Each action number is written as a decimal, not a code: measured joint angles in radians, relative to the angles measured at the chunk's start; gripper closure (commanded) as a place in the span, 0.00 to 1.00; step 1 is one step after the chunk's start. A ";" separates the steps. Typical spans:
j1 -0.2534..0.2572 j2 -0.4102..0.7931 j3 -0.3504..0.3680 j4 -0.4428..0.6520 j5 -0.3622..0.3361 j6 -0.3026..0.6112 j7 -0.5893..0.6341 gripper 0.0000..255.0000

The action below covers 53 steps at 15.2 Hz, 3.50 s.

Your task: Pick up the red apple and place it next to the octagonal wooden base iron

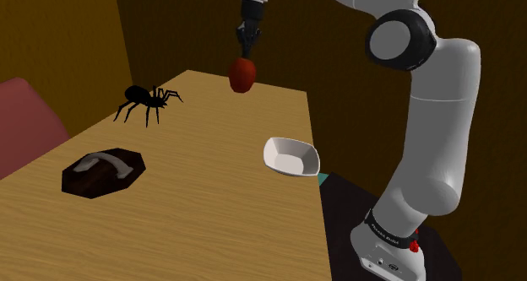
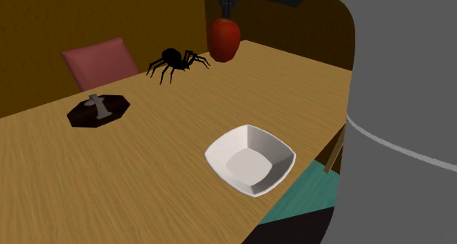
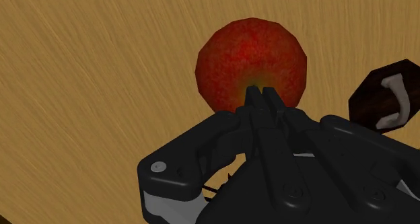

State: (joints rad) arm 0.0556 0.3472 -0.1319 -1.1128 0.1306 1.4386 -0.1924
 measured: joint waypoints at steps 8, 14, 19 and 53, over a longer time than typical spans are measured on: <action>0.128 -0.154 0.059 -0.233 -0.030 0.096 0.167 1.00; 0.210 -0.192 0.114 -0.281 -0.042 0.118 0.302 1.00; 0.277 -0.218 0.162 -0.324 -0.049 0.145 0.414 1.00; 0.397 -0.200 0.247 -0.636 -0.064 0.490 0.597 1.00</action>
State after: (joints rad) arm 0.4522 0.1475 0.1153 -1.7489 0.0670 1.9283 0.4048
